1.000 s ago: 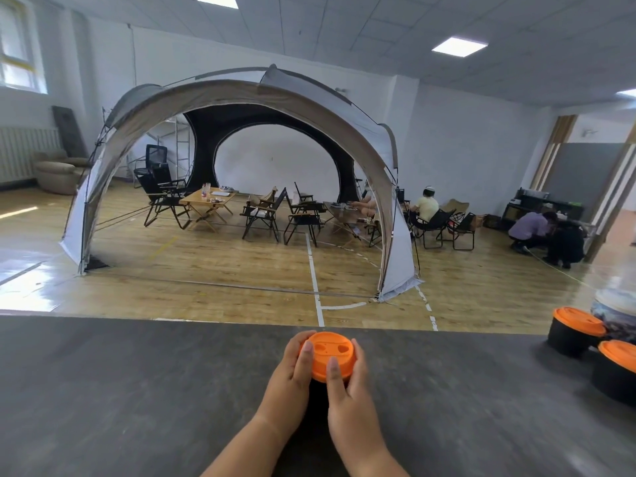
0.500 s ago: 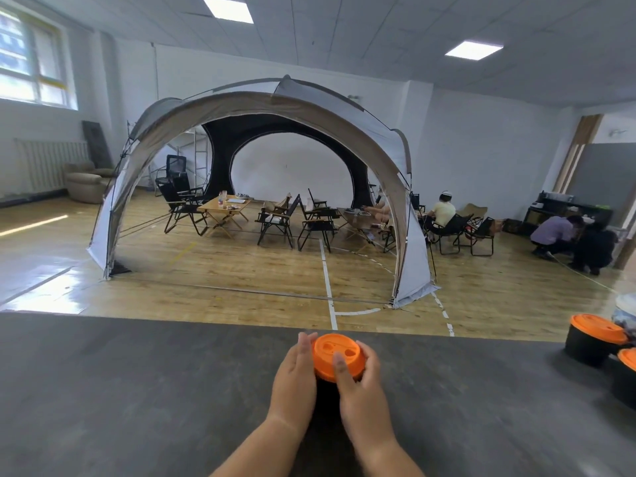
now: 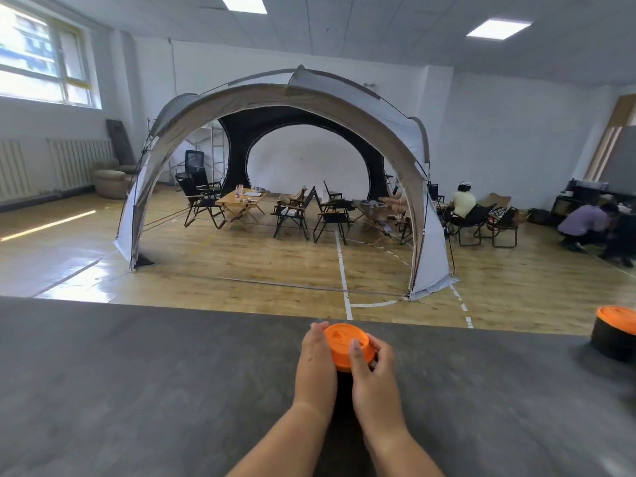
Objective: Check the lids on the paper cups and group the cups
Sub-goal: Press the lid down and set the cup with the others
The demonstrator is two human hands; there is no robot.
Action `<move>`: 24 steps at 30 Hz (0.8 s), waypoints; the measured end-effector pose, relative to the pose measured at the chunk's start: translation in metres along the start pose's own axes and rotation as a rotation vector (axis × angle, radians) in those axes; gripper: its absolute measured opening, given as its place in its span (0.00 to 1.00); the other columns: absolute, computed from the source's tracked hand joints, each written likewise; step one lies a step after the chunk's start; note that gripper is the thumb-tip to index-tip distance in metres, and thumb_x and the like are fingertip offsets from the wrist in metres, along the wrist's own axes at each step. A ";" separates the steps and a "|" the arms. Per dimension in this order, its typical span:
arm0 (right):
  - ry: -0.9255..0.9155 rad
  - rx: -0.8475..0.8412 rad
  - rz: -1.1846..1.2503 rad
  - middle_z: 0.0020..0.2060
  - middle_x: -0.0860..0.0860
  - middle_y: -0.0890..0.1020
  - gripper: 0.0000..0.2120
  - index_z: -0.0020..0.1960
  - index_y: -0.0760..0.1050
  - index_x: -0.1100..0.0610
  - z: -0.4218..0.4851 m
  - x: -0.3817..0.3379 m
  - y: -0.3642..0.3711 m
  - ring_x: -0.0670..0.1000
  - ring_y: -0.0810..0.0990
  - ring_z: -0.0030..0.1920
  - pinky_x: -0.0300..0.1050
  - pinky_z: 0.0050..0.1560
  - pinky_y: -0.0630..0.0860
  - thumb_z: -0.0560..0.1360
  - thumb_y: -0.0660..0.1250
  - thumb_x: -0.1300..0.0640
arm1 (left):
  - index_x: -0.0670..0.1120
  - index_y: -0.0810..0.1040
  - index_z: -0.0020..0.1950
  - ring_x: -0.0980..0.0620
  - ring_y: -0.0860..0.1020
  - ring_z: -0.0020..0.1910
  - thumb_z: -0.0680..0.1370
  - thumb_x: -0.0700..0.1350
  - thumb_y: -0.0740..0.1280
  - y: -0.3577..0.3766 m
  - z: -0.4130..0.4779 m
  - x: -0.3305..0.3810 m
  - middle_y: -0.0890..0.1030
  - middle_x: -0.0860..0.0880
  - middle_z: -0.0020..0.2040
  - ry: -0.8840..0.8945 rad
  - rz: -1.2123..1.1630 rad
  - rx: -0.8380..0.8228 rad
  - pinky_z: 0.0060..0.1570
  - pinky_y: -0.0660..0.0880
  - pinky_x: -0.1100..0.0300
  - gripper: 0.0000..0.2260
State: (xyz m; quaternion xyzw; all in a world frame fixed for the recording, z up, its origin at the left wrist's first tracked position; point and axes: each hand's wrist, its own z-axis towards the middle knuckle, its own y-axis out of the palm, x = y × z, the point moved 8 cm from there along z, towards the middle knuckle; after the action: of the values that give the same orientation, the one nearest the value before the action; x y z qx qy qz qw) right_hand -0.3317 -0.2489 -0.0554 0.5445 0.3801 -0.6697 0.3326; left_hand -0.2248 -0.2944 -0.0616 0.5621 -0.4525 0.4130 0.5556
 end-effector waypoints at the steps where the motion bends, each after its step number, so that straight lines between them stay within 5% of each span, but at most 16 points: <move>1: 0.000 -0.009 0.000 0.62 0.49 0.74 0.26 0.62 0.67 0.44 0.001 0.000 -0.001 0.49 0.74 0.61 0.43 0.59 0.72 0.69 0.60 0.33 | 0.54 0.74 0.61 0.50 0.77 0.57 0.82 0.59 0.51 -0.002 0.003 -0.002 0.79 0.50 0.56 -0.015 -0.019 0.001 0.60 0.73 0.54 0.17; 7: -0.010 -0.077 -0.061 0.58 0.47 0.75 0.13 0.64 0.68 0.47 0.010 -0.008 -0.006 0.46 0.75 0.57 0.41 0.55 0.71 0.80 0.62 0.47 | 0.51 0.76 0.62 0.48 0.76 0.62 0.81 0.52 0.58 -0.009 0.010 -0.001 0.79 0.48 0.61 0.010 0.094 0.008 0.65 0.72 0.46 0.13; 10: 0.012 -0.125 -0.091 0.59 0.48 0.77 0.14 0.66 0.70 0.49 0.017 -0.010 -0.005 0.48 0.76 0.58 0.43 0.59 0.73 0.81 0.62 0.49 | 0.53 0.74 0.66 0.48 0.74 0.64 0.81 0.57 0.57 -0.009 0.016 0.001 0.76 0.50 0.64 -0.056 0.044 -0.018 0.67 0.70 0.46 0.17; 14: 0.035 -0.170 -0.107 0.60 0.48 0.77 0.15 0.66 0.72 0.48 0.023 -0.010 -0.006 0.46 0.75 0.58 0.40 0.54 0.72 0.81 0.62 0.50 | 0.55 0.74 0.61 0.58 0.75 0.54 0.85 0.49 0.52 -0.006 0.016 0.005 0.76 0.54 0.58 -0.034 0.141 -0.063 0.55 0.71 0.66 0.12; 17: 0.026 -0.199 -0.127 0.62 0.47 0.76 0.17 0.70 0.70 0.48 0.024 -0.018 -0.002 0.46 0.74 0.61 0.39 0.55 0.71 0.82 0.59 0.49 | 0.54 0.77 0.57 0.53 0.78 0.56 0.83 0.51 0.55 -0.012 0.014 0.001 0.80 0.51 0.57 0.007 0.077 -0.019 0.58 0.74 0.56 0.11; 20: 0.004 -0.133 -0.148 0.68 0.48 0.70 0.23 0.76 0.61 0.49 0.015 -0.021 0.001 0.49 0.69 0.68 0.44 0.66 0.68 0.82 0.58 0.46 | 0.56 0.74 0.60 0.54 0.77 0.55 0.83 0.54 0.53 -0.009 0.011 -0.004 0.79 0.51 0.57 0.004 0.044 0.037 0.51 0.73 0.60 0.12; 24: -0.038 -0.041 -0.168 0.63 0.49 0.70 0.23 0.72 0.61 0.52 0.003 -0.021 0.000 0.48 0.71 0.61 0.38 0.57 0.69 0.80 0.60 0.46 | 0.55 0.71 0.60 0.53 0.77 0.52 0.83 0.54 0.53 -0.002 -0.004 -0.004 0.77 0.51 0.53 -0.033 -0.013 0.072 0.49 0.74 0.57 0.11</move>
State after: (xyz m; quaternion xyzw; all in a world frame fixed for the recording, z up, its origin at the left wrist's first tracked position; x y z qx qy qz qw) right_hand -0.3287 -0.2507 -0.0344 0.4910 0.4317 -0.6974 0.2937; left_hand -0.2238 -0.2901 -0.0659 0.5913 -0.4427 0.4164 0.5300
